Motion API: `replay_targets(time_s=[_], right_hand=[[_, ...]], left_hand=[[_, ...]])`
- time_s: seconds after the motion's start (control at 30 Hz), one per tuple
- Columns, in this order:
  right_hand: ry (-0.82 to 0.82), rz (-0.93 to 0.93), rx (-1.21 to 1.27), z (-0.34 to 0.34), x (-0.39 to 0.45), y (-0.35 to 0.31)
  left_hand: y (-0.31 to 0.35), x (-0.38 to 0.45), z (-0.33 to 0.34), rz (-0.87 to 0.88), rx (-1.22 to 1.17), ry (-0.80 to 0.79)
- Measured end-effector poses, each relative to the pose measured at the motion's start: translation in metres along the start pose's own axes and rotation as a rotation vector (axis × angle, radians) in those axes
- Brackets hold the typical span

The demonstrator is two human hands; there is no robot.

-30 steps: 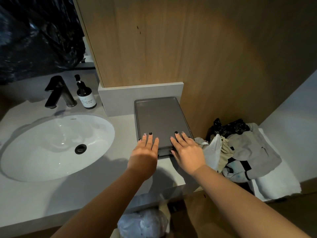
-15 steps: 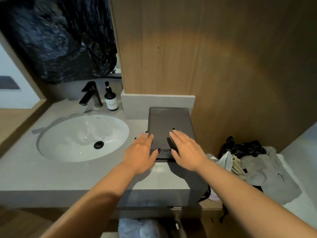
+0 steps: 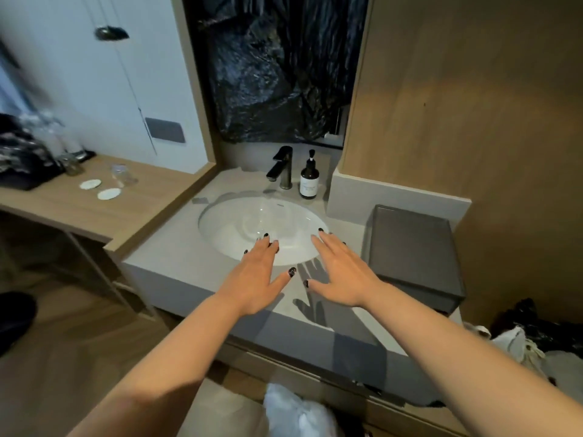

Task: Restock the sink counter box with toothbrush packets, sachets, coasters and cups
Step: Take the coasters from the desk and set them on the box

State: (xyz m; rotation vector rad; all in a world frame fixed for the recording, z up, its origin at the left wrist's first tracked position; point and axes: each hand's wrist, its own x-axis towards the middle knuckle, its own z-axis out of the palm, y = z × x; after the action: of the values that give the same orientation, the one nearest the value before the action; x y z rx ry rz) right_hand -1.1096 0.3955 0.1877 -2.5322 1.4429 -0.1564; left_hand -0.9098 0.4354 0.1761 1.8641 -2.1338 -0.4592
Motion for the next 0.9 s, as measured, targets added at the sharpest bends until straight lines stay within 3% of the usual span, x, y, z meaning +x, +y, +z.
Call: replay_targets(time_s=[0.5,0.9], right_hand=[[0.008,-0.018,0.173,0.061,0.144,-0.229],[-0.103,-0.143,0.113,0.095,0.307,-0.334]], left_hand=[[-0.248,-0.062,-0.099,-0.166,-0.058,0.061],[-0.397,-0.034,-0.143,-0.354,-0.138,0.056]])
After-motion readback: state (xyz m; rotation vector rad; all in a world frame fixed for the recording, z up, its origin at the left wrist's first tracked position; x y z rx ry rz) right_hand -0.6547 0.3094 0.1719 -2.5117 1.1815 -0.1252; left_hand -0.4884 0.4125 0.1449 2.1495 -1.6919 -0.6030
